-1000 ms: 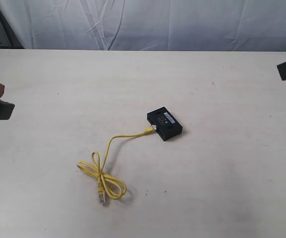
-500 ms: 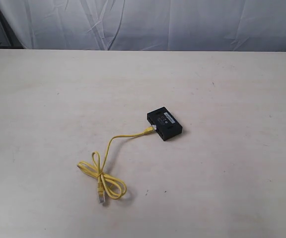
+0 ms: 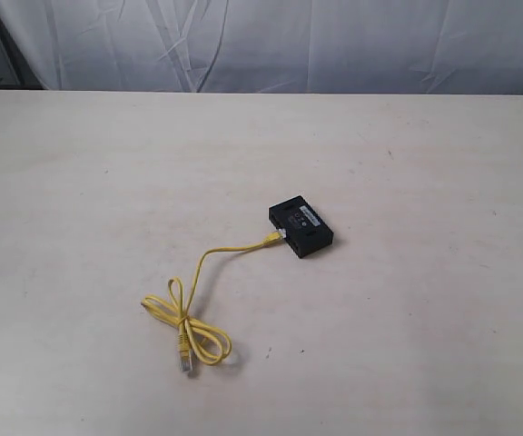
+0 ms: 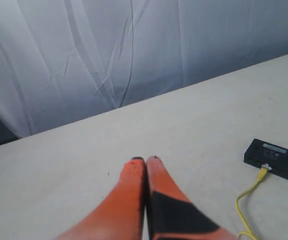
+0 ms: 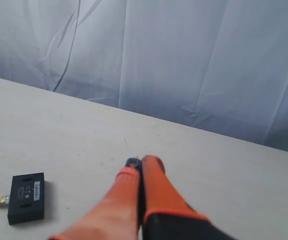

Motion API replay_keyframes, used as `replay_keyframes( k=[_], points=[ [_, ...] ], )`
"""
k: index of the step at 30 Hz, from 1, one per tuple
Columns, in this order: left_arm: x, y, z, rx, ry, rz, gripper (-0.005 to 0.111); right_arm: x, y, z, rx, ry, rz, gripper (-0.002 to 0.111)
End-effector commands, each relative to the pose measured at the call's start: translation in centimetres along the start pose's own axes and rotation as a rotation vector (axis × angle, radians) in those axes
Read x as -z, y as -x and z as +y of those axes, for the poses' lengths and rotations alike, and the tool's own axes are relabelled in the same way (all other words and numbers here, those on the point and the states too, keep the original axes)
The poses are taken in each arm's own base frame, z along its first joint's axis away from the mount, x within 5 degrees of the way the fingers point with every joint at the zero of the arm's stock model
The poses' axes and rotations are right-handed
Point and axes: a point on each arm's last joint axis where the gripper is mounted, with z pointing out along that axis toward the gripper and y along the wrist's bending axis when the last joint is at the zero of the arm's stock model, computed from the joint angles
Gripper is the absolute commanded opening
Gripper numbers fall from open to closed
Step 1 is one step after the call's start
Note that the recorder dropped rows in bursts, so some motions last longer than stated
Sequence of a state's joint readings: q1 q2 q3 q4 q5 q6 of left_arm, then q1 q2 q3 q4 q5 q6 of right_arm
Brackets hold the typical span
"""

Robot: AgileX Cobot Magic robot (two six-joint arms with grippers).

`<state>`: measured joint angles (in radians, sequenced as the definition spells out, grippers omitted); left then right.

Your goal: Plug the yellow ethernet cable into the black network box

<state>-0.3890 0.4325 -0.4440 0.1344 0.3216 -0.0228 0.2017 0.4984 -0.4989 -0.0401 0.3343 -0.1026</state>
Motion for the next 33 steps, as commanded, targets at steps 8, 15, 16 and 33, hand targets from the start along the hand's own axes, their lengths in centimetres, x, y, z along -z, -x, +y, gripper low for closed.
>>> replay_keyframes(
  k=[8,15,16,33],
  points=[
    [0.9,0.1,0.0,0.008,0.002,-0.056,0.0,1.5,-0.4,0.0,-0.007,-0.013,-0.085,-0.001],
    [0.9,0.1,0.0,0.006,0.002,-0.056,0.0,1.5,-0.4,0.0,-0.007,-0.013,-0.085,-0.001],
    [0.9,0.1,0.0,0.006,0.002,-0.056,0.0,1.5,-0.4,0.0,-0.007,-0.013,-0.085,-0.001],
    [2.6,-5.4,0.1,0.088,0.126,-0.103,0.0,1.5,-0.4,0.0,-0.007,-0.013,-0.085,-0.001]
  ],
)
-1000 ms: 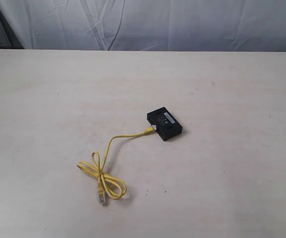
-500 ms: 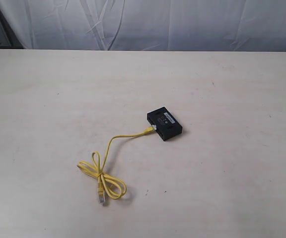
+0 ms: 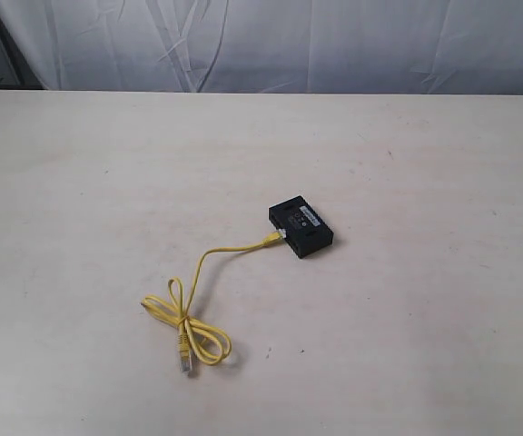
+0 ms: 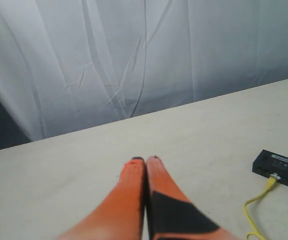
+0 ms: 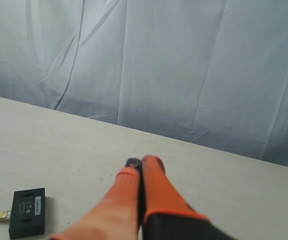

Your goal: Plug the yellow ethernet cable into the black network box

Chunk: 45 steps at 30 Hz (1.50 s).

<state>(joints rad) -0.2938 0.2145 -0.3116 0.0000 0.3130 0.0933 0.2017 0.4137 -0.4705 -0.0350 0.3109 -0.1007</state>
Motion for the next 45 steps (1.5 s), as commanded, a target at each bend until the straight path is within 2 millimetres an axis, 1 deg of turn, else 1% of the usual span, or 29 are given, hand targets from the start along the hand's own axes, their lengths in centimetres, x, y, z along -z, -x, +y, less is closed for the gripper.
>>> replay_keyframes(
  k=[1,3,4,6,10,22,40,43,45],
  points=[
    [0.4,-2.5,0.2,0.069,0.086,-0.032,0.0,0.0,-0.1,0.0,0.0,-0.005,-0.005,-0.001],
    [0.5,-3.8,0.3,0.107,0.13,-0.056,0.0,0.0,-0.1,0.0,0.0,-0.005,-0.005,-0.001],
    [0.5,-4.7,0.4,0.135,0.162,-0.051,0.0,0.0,-0.1,0.0,0.0,-0.005,-0.005,-0.001],
    [0.4,-6.0,0.5,0.2,0.209,-0.041,0.0,0.0,-0.1,0.0,0.0,-0.005,-0.005,-0.001],
    [0.0,-8.5,0.5,0.223,0.243,0.012,0.0,0.0,-0.1,0.0,-0.015,0.0,-0.004,-0.001],
    [0.0,-8.6,0.6,0.179,0.253,0.02,0.0,0.0,-0.1,0.0,-0.023,0.003,-0.004,-0.001],
    [0.0,-8.6,0.6,0.179,0.253,0.02,0.0,0.1,0.0,0.0,-0.035,0.001,-0.014,-0.001],
    [0.0,-8.6,0.6,0.179,0.253,0.02,0.0,0.4,-0.6,-0.4,-0.053,-0.05,-0.01,-0.001],
    [0.0,-8.6,0.6,0.177,0.253,0.02,0.0,0.5,-1.3,-0.7,-0.064,-0.097,-0.002,-0.001]
  ],
)
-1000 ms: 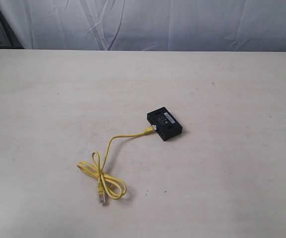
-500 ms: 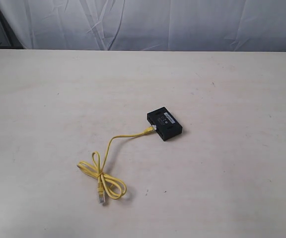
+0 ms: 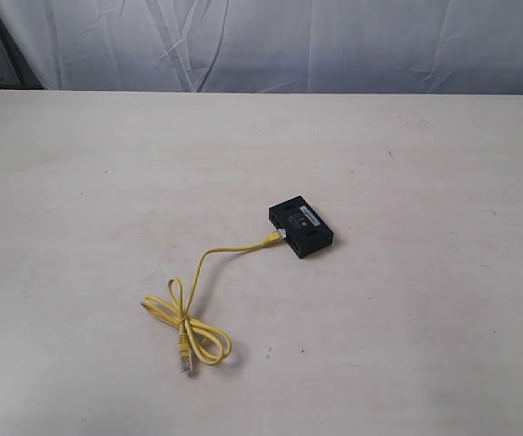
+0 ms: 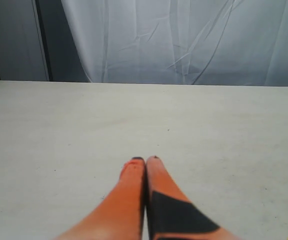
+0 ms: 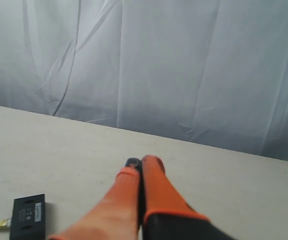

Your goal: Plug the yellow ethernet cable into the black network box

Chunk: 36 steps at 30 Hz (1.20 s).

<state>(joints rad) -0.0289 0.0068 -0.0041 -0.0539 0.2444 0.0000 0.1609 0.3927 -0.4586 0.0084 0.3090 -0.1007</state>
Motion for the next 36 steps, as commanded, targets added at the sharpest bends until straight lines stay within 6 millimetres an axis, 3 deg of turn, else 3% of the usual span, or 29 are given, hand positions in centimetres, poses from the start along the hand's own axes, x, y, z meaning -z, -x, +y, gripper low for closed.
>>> replay_keyframes(
  k=[1,13,28,36],
  points=[
    [0.0,0.0,0.0,-0.006,0.004,-0.016,0.0,0.2,-1.5,-0.6,-0.026,-0.085,0.013,-0.001],
    [0.0,0.0,0.0,-0.006,0.004,-0.016,0.0,1.7,-6.9,-0.3,-0.1,-0.161,-0.034,-0.001],
    [0.0,0.0,0.0,-0.006,0.004,-0.016,0.0,2.0,-7.5,-0.3,-0.151,-0.17,-0.05,-0.001],
    [0.0,0.0,0.0,-0.006,0.004,-0.016,0.0,2.0,-10.3,0.0,-0.176,-0.179,-0.039,-0.001]
  ],
)
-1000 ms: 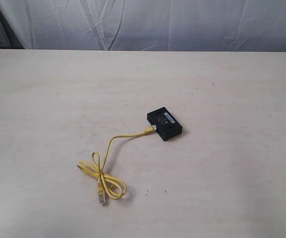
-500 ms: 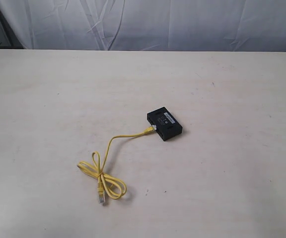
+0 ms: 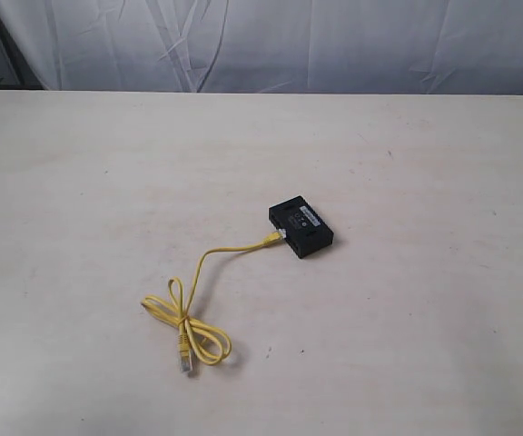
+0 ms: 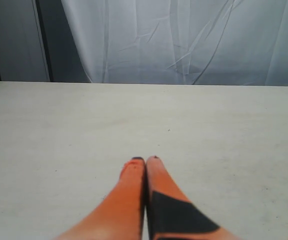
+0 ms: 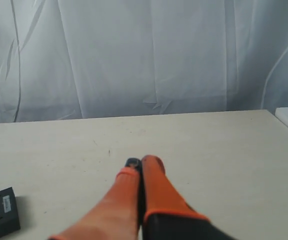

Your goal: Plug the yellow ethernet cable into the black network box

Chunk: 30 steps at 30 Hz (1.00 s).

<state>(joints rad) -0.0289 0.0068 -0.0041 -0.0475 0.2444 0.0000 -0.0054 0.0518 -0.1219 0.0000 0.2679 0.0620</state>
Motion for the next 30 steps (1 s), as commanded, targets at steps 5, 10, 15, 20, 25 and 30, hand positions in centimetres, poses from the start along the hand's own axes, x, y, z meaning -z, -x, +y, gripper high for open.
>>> replay_keyframes(
  k=[5,10,15,20,25,30],
  points=[
    [0.0,0.0,0.0,0.0,0.002,-0.016,0.0,-0.3,-3.0,-0.3,0.003,-0.014,0.039,-0.001],
    [0.0,0.0,0.0,0.0,0.002,-0.016,0.0,-0.4,-3.9,-0.3,-0.004,-0.017,0.088,-0.001],
    [0.0,0.0,0.0,0.0,0.002,-0.016,0.0,-0.4,-4.0,-0.3,-0.004,-0.018,0.093,-0.001],
    [0.0,0.0,0.0,0.0,0.002,-0.016,0.0,-0.4,-4.0,-0.3,-0.003,-0.019,0.099,-0.001],
    [0.0,0.0,0.0,0.0,0.002,-0.016,0.0,-0.4,-4.1,-0.3,-0.005,-0.018,0.101,-0.001],
    [0.0,0.0,0.0,0.0,0.002,-0.016,0.0,-0.4,-4.1,-0.3,-0.005,-0.018,0.101,-0.001]
  ],
)
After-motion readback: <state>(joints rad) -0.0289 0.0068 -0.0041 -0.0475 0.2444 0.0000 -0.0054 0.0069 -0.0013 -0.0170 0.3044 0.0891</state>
